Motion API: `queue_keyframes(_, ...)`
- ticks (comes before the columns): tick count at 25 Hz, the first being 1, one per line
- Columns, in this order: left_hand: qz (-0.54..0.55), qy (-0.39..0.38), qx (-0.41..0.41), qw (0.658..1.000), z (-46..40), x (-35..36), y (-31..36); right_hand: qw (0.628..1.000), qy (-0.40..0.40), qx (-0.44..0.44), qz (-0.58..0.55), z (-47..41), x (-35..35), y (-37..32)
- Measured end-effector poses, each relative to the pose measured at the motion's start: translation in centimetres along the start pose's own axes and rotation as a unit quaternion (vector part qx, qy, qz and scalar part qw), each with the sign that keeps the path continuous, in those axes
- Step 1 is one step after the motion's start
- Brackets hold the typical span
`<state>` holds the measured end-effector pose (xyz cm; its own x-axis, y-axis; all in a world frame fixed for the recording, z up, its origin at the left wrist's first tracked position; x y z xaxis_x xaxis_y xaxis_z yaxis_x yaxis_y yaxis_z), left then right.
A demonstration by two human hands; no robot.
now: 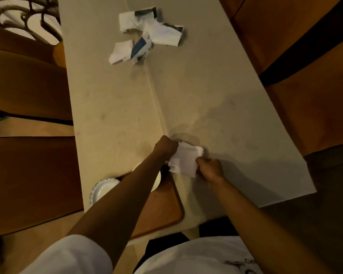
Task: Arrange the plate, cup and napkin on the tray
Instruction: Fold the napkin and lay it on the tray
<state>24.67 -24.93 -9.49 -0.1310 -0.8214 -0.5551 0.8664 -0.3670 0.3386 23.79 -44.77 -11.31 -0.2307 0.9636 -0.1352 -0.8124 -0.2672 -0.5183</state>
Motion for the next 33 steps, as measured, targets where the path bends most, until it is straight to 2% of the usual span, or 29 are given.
queue_keyframes(7, 0.019, 0.029, 0.038, 0.999, 1.7, -0.3, 1.0, 0.995, -0.055, -0.036, -0.073, 2.4, 0.1, -3.5)
queue_keyframes(12, 0.146, 0.026, 0.062, 0.987, 6.5, -2.7, 0.7, 0.979, -0.100, -0.056, -0.169, 7.2, 0.2, -6.3)
queue_keyframes(14, 0.273, -0.030, 0.044, 0.960, 8.9, -3.8, -1.1, 0.965, -0.144, -0.068, -0.207, 9.8, 1.2, -6.8)
queue_keyframes(16, 0.433, -0.138, 0.031, 0.890, 11.6, -4.5, -3.5, 0.958, -0.182, -0.082, -0.205, 12.3, 2.7, -6.7)
queue_keyframes(17, 0.483, -0.174, 0.029, 0.858, 12.8, -5.1, -5.0, 0.956, -0.197, -0.087, -0.198, 13.4, 3.6, -6.4)
queue_keyframes(19, 0.512, -0.181, 0.030, 0.839, 14.5, -6.0, -8.4, 0.957, -0.216, -0.089, -0.175, 14.9, 4.7, -5.3)
queue_keyframes(23, 0.495, -0.124, 0.048, 0.859, 17.2, -7.3, -15.9, 0.963, -0.241, -0.101, -0.069, 17.2, 6.7, -1.5)
queue_keyframes(27, 0.491, -0.117, -0.004, 0.863, 18.8, -4.9, -21.8, 0.965, -0.211, -0.110, 0.111, 16.6, 7.4, 3.1)
queue_keyframes(30, 0.492, -0.127, -0.061, 0.859, 18.9, -2.0, -24.0, 0.962, -0.198, -0.082, 0.172, 15.2, 7.8, 6.0)
queue_keyframes(33, 0.475, -0.122, -0.078, 0.868, 17.9, 0.1, -24.6, 0.956, -0.182, -0.073, 0.218, 13.3, 7.8, 7.5)
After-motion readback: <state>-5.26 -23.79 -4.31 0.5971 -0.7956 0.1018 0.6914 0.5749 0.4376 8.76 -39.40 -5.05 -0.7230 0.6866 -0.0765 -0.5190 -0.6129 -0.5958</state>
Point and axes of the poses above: each hand's wrist, its own z-axis away from the middle knuckle, its own x-axis out of the palm, y = z × x, the point moved 5 cm from there along -z, towards the middle knuckle, and after that the axes turned 7 degrees about -z, right-handed, at the moved point
